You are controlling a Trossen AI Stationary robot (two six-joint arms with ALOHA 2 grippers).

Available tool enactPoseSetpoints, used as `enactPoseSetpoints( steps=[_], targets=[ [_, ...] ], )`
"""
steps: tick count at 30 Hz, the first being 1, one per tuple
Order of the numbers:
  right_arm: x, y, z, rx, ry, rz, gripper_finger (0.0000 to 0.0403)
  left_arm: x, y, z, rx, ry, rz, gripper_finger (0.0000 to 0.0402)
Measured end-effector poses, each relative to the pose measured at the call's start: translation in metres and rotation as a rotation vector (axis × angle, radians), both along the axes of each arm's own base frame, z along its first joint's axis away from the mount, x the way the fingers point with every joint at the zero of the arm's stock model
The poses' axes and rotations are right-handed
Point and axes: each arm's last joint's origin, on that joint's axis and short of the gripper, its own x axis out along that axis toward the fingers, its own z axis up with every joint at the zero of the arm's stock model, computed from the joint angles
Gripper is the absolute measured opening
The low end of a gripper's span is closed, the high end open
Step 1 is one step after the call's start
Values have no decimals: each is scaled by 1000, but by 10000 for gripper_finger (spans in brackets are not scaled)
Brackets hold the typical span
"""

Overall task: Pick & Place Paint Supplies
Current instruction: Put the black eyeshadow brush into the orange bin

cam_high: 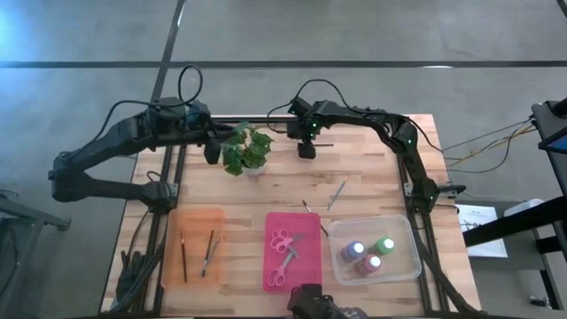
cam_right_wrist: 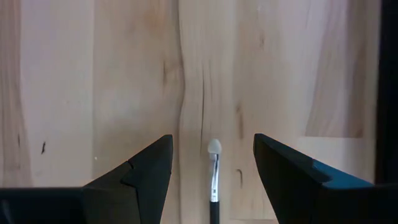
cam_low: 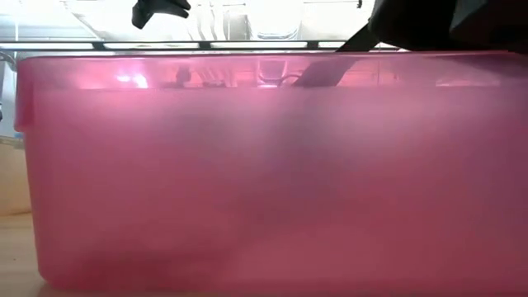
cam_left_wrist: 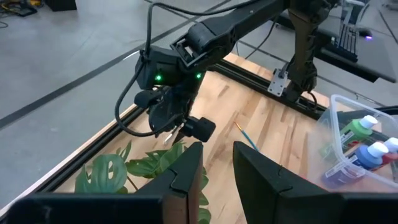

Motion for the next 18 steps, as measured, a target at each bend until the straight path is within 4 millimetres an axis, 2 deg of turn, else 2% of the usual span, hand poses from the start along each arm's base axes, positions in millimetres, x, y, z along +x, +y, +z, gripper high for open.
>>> enactPoseSetpoints(
  steps=[11,18],
  targets=[
    [-3,2,0,20,29,0,219,-4,-2,1,-24,-12,12,97],
    [-6,5,12,18,25,-2,219,-4,-2,1,-24,-13,12,97]
  ],
)
